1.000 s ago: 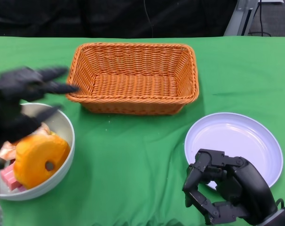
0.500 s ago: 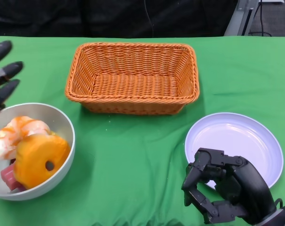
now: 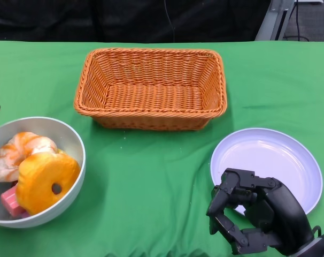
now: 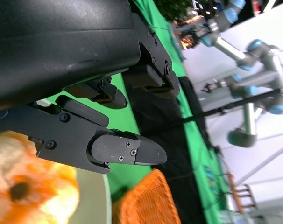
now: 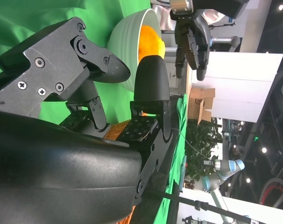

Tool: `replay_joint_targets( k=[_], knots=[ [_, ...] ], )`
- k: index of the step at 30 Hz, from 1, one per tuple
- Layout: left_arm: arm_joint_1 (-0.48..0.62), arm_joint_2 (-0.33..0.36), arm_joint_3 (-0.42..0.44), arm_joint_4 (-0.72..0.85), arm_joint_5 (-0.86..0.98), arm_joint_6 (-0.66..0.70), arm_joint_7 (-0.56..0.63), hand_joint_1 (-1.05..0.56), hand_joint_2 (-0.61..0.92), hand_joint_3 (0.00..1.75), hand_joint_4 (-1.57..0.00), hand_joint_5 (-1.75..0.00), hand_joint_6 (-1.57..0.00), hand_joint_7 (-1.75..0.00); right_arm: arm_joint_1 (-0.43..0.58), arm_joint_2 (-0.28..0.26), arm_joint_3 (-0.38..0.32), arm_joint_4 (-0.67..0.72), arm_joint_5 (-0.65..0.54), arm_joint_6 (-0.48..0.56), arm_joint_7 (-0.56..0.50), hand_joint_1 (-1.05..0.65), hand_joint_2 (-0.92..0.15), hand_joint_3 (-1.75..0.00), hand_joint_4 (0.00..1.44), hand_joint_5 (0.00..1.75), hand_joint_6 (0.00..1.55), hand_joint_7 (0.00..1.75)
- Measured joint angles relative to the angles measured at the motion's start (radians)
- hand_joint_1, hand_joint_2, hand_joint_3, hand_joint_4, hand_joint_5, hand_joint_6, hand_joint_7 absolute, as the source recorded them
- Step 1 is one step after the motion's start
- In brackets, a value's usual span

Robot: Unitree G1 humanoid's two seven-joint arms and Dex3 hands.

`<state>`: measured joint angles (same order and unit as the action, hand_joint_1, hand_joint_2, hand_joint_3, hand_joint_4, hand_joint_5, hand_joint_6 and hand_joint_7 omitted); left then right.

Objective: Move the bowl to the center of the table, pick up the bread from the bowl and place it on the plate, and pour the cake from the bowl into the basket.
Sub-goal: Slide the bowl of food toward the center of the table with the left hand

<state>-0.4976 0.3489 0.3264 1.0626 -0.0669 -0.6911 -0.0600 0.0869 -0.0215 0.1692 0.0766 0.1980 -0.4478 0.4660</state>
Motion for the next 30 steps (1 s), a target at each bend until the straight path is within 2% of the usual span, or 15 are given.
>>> replay_joint_targets(
  k=[7,15,24,30],
  knots=[
    [0.0,0.019,-0.021,0.051,0.04,0.0,0.045,-0.58,0.92,0.39,-0.52,0.0,-0.46,0.0,0.0,0.006,0.0,0.002,0.001,0.0,0.001,-0.04,-0.46,-1.09,0.82,1.55,0.79,1.18],
    [0.011,0.052,-0.055,0.082,0.087,-0.016,0.077,-0.58,0.92,0.38,-0.55,-0.02,-0.47,-0.01,0.0,0.007,0.0,0.003,-0.002,-0.003,-0.004,-0.04,-0.47,-1.08,0.82,1.56,0.79,1.2],
    [0.046,0.076,-0.11,0.095,0.139,-0.008,0.093,-0.58,0.92,0.34,-0.66,-0.05,-0.56,-0.03,0.0,0.009,0.001,0.001,-0.002,-0.002,-0.006,-0.05,-0.45,-1.13,0.83,1.56,0.79,1.21],
    [0.046,0.096,-0.151,0.094,0.161,0.004,0.093,-0.59,0.92,0.35,-0.66,-0.04,-0.57,-0.03,0.0,0.007,0.0,0.002,-0.002,-0.003,-0.005,-0.07,-0.48,-1.07,0.82,1.55,0.78,1.19]
  ],
)
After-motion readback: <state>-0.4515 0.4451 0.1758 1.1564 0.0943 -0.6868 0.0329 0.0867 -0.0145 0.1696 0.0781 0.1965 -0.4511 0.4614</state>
